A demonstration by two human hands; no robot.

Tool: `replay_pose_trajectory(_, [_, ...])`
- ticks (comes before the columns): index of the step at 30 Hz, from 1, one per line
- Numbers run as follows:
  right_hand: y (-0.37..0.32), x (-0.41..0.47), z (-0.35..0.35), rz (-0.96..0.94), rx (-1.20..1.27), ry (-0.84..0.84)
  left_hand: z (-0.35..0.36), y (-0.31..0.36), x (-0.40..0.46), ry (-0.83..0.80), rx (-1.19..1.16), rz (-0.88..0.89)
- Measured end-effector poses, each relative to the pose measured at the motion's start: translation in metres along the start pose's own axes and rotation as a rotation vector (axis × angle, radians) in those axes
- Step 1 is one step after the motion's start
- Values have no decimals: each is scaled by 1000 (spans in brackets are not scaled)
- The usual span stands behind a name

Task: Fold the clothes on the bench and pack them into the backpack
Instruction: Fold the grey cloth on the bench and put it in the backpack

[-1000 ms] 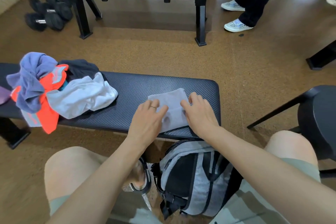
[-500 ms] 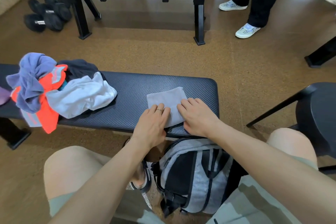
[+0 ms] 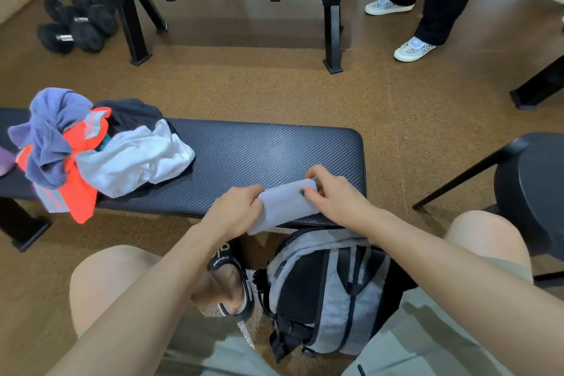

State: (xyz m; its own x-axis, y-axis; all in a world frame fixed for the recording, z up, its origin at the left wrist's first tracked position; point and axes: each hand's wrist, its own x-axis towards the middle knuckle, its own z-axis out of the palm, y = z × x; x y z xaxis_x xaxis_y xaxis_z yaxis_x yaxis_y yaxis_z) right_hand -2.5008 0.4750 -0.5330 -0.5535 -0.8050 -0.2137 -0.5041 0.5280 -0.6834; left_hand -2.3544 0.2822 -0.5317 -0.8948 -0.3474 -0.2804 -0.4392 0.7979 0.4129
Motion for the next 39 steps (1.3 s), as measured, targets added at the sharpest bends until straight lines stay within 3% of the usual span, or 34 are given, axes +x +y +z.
replay_pose_trajectory(6, [0,18,22,106,-20,92,5,-2,24,18,210,15])
replay_pose_trajectory(15, [-2,22,24,268,84,170,-2,21,30,-232,202,-102])
replay_pose_trajectory(19, [-3,8,29,367,263,239,1,23,22,-274,-40,-182])
replay_pose_trajectory(23, [-16,6,21,481,692,160,-4,38,7,-228,-547,-269])
replay_pose_trajectory(25, [-23,0,19,430,1042,25,-5,57,3,-200,-700,-284])
replay_pose_trajectory(28, [-23,-12,13,350,1085,23,-2,81,2,-149,-742,-244])
replay_pose_trajectory(31, [-8,-26,-2,358,940,297,18,87,-12,-126,-666,-173])
replay_pose_trajectory(33, [10,-38,-14,357,828,450,38,85,-27,-149,-443,-11])
replay_pose_trajectory(36, [33,-60,-21,360,771,558,67,83,-36,-175,-21,270])
replay_pose_trajectory(39, [44,-77,-17,355,756,605,73,88,-31,-105,65,342])
